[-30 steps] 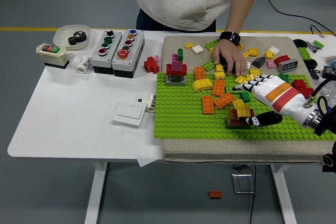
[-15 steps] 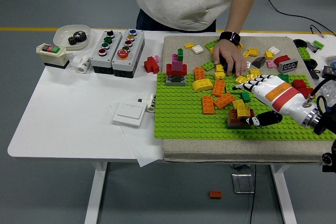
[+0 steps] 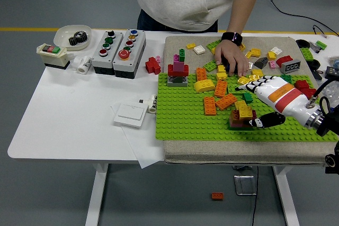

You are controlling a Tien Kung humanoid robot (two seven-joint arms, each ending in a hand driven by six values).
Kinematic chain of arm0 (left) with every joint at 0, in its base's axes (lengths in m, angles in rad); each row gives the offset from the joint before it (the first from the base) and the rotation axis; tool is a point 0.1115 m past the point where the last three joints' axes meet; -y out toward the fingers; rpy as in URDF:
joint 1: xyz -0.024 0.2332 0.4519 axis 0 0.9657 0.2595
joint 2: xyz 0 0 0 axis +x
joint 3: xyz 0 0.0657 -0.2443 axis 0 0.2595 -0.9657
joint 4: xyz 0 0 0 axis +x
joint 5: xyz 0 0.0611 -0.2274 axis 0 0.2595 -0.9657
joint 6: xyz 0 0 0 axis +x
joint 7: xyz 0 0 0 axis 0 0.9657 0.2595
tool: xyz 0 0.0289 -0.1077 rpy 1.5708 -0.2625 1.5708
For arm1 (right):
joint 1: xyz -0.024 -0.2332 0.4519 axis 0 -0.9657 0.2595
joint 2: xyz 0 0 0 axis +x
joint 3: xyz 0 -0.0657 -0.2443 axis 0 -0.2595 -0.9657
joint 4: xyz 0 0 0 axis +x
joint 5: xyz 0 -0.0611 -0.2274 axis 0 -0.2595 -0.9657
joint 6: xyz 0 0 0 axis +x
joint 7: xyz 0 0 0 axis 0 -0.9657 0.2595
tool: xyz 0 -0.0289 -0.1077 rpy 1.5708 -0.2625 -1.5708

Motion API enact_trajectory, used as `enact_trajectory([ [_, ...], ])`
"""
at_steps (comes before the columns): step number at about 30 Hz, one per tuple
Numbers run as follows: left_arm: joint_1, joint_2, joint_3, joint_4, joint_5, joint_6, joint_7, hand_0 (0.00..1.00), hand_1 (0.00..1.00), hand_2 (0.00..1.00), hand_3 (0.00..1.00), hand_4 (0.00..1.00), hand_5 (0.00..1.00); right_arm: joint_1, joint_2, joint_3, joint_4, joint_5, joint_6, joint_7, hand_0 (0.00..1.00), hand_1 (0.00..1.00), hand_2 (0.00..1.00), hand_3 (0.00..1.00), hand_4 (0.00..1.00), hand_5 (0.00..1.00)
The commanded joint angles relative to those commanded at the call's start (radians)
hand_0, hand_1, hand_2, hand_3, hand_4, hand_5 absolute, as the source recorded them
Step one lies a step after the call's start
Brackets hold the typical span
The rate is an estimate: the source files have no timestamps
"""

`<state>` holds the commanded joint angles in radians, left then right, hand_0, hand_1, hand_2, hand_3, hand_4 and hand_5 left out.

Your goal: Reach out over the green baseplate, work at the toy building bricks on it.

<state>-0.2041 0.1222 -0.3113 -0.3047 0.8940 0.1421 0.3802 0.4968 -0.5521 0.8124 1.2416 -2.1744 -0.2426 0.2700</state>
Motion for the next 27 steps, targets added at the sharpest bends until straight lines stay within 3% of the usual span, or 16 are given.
enact_trajectory([
  [4,0.0,0.0,0.0,0.0,0.003,0.0,0.0,0.789,0.773,0.751,0.592,0.654,0.664,-0.016,-0.006,0.012,0.021,-0.008,0.004,-0.001,0.731,0.675,0.757,0.839,0.939,0.409],
  [16,0.01,-0.001,-0.013,0.001,0.026,-0.003,0.007,0.789,0.774,0.75,0.591,0.654,0.664,-0.128,-0.059,0.091,0.204,-0.026,-0.007,-0.008,0.736,0.695,0.776,0.841,0.941,0.413],
  [27,0.01,-0.002,-0.01,0.0,0.022,-0.001,0.007,0.79,0.775,0.751,0.592,0.654,0.664,-0.183,-0.074,0.104,0.231,-0.023,-0.003,0.028,0.743,0.712,0.77,0.805,0.929,0.427],
])
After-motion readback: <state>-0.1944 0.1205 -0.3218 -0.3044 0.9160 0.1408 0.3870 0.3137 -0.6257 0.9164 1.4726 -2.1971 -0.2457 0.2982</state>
